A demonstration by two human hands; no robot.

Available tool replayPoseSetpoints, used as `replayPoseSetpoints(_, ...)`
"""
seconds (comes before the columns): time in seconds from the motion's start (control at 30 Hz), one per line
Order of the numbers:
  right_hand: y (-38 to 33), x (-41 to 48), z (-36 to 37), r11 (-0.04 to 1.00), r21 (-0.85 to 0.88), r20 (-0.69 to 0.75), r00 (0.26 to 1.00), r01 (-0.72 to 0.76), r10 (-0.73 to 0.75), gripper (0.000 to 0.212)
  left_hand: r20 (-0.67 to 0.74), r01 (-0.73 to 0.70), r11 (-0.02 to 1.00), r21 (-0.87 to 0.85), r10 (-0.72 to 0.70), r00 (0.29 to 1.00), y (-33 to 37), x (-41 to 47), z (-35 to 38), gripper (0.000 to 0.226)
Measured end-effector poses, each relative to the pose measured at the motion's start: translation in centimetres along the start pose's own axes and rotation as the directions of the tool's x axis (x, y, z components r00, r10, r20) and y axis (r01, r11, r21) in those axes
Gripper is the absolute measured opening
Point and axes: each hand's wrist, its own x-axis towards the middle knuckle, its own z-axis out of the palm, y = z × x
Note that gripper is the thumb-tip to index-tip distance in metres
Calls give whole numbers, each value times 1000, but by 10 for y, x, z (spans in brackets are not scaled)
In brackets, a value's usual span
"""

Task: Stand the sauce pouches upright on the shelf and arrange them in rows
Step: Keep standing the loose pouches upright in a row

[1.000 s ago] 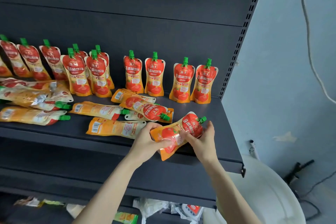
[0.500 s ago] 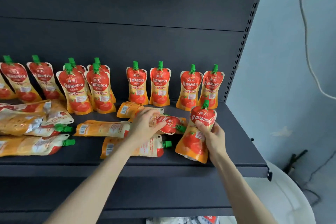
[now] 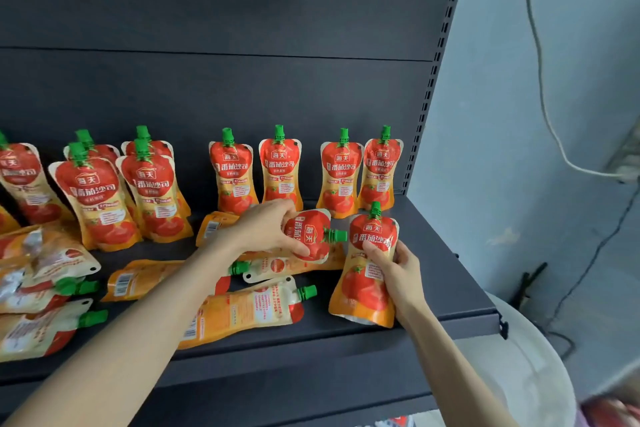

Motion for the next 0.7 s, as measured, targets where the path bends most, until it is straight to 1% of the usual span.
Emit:
replayPoseSetpoints(0.03, 0, 0, -2, 1000, 24, -7, 1000, -10, 10, 29, -46, -15, 997, -72, 12, 999, 4, -1, -3, 65)
replayPoseSetpoints(0.1, -1, 3, -6, 997, 76, -7, 1000, -27, 28, 32, -157, -75, 966, -249, 37, 987, 14, -2, -7, 69)
replayPoseSetpoints(0.2, -13, 14, -14, 994, 109, -14, 1000, 3, -2, 34, -334, -193, 855, -482, 24, 942, 35, 2, -5, 67)
replayPoseSetpoints(0.27, -29, 27, -21, 996, 66, -12, 998, 62, -62, 32, -436, -246, 746, -618, -65, 898, 54, 10, 0, 60)
replayPoseSetpoints(0.33, -48, 44, -29, 990, 15, 23, 990, 137, -138, 21, -480, -287, 633, -719, -155, 863, 75, 19, 6, 49)
replayPoseSetpoints(0.4, -63, 62, -36, 978, -18, 79, 976, 206, -204, 18, -501, -310, 580, -754, -203, 841, 90, 31, 15, 42)
replayPoseSetpoints(0.47, -71, 80, -42, 965, -53, 122, 961, 255, -248, 22, -538, -320, 584, -746, -246, 806, 98, 45, 28, 41)
replayPoseSetpoints(0.57, -73, 106, -47, 954, -96, 170, 949, 286, -267, 25, -584, -291, 630, -720, -322, 745, 100, 63, 46, 41)
replayPoseSetpoints(0.63, -68, 120, -49, 950, -114, 214, 941, 290, -261, 23, -592, -253, 663, -705, -352, 725, 99, 69, 58, 38)
replayPoseSetpoints(0.7, -57, 129, -52, 957, -118, 247, 942, 264, -229, 22, -592, -221, 686, -693, -367, 717, 95, 72, 70, 34)
